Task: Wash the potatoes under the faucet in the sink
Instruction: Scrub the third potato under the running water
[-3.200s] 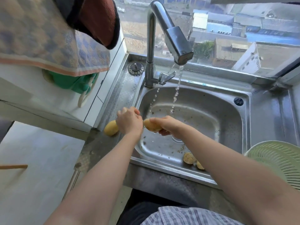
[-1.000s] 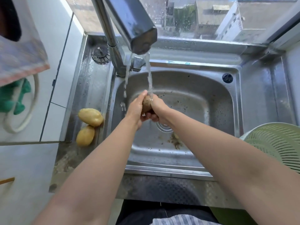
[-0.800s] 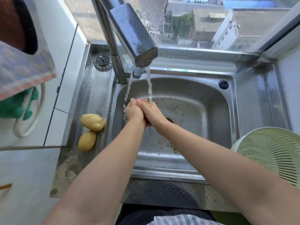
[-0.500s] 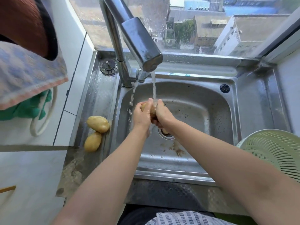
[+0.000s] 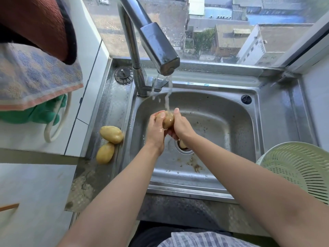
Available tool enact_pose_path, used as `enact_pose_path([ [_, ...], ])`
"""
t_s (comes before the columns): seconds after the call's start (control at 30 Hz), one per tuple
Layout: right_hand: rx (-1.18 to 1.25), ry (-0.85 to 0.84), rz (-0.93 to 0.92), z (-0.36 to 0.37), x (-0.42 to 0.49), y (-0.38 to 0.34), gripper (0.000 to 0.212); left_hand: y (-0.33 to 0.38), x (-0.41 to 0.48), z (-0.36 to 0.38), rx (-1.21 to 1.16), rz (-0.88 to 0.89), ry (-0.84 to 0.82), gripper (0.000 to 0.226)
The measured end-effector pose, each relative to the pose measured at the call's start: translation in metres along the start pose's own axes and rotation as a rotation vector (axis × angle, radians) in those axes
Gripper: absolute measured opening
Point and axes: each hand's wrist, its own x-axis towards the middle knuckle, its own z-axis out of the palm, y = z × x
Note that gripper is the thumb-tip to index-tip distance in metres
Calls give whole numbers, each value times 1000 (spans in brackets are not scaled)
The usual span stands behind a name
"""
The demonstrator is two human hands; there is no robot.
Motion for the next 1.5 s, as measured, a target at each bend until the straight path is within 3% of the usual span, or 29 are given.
enact_pose_path([
  [0.13, 96, -141, -5, 5, -7, 7, 62, 3, 5, 3, -7, -87, 172, 35],
  [0.2, 220, -195, -8, 9, -7, 10, 57, 2, 5, 2, -8, -112, 140, 42],
  [0.37, 437, -272, -136, 9, -11, 1, 11, 2, 2, -3, -9, -103, 30, 46],
  [0.6, 305, -62, 23, 12, -4, -2, 28, -5, 5, -6, 158, 11, -33, 38],
  [0.67, 326, -106, 5, 9, -5, -3, 29, -6, 5, -7, 161, 39, -23, 39],
  [0.8, 420, -427, -127, 6, -12, 2, 29, -4, 7, -10, 134, 72, 9, 39],
  [0.97, 413, -253, -25, 12, -14, -12, 9, -4, 8, -9, 173, 100, 16, 38],
  [1.07, 392, -140, 46, 15, -8, -11, 18, -5, 6, -8, 210, 114, -5, 35],
  [1.27, 509, -319, 21, 6, -15, -5, 24, -7, 8, -10, 198, 124, 17, 36],
  [1.37, 533, -231, 26, 9, -15, -13, 41, -7, 6, -8, 228, 146, -8, 35],
  [1.5, 567, -254, 51, 7, -15, -14, 15, -2, 7, -9, 203, 151, -2, 35],
])
